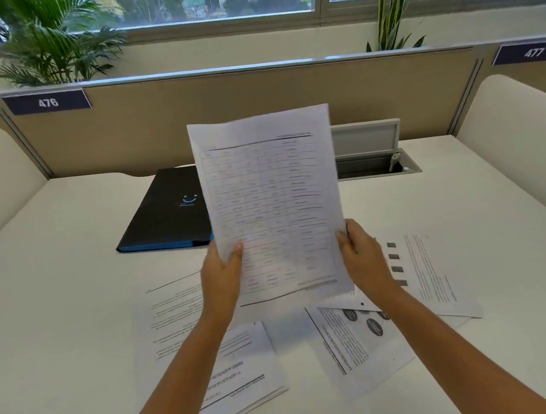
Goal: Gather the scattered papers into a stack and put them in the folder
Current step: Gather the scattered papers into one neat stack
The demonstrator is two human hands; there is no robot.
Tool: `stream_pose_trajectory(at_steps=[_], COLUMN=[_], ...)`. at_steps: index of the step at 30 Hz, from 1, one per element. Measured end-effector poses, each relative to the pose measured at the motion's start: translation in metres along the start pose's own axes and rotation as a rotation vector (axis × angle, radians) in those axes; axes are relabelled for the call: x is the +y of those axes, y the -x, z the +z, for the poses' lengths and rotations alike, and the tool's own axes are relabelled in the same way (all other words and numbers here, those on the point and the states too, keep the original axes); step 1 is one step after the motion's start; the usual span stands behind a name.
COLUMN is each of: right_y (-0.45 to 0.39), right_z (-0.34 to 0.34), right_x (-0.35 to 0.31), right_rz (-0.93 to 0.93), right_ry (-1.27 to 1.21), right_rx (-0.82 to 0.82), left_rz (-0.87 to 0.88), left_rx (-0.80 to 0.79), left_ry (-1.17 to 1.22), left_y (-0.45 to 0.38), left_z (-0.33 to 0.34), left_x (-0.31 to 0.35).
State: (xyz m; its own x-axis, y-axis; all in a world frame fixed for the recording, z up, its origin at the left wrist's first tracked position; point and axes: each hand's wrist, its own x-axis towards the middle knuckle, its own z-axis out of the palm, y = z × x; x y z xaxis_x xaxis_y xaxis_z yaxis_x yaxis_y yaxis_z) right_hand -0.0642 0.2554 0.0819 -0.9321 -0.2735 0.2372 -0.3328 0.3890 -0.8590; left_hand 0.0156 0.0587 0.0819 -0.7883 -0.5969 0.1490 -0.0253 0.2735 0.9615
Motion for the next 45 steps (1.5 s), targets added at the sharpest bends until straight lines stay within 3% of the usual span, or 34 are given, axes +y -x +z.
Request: stream_pose_trajectory(at_steps=[3, 6, 14, 23, 29, 38, 45], right_y=[0.006, 0.021, 0.059, 0.065, 0.067, 0.063, 0.067], right_z=[0.023, 0.053, 0.098, 0.112, 0.115, 0.121, 0.125], right_x=[-0.001, 0.001, 0.005, 0.014, 0.01, 0.009, 0.011], right_rz=[0.067, 0.111, 0.046, 0.114, 0.007, 0.016, 0.046], right_ry=[-0.02, 0.0, 0.094, 0.402, 0.463, 0.461, 0.471], right_rx=[-0.118, -0.248, -0.548, -0.507, -0.591, -0.604, -0.535], left_rz=[-0.021, -0.076, -0.342, -0.554, -0.501, -0.391, -0.478], left_rx=[0.2, 0.266, 0.012, 0.168, 0.096, -0.004, -0.054], left_ry=[-0.12, -0.233, -0.552, -0.814, -0.756, -0.93, -0.895], left_y=[0.001, 0.009, 0.041, 0.06, 0.051, 0.055, 0.065], left_z=[-0.02, -0.043, -0.106, -0.125, -0.119, -0.113, -0.115], left_x=[-0.006, -0.022, -0.075, -0.089, -0.09, -0.098, -0.093])
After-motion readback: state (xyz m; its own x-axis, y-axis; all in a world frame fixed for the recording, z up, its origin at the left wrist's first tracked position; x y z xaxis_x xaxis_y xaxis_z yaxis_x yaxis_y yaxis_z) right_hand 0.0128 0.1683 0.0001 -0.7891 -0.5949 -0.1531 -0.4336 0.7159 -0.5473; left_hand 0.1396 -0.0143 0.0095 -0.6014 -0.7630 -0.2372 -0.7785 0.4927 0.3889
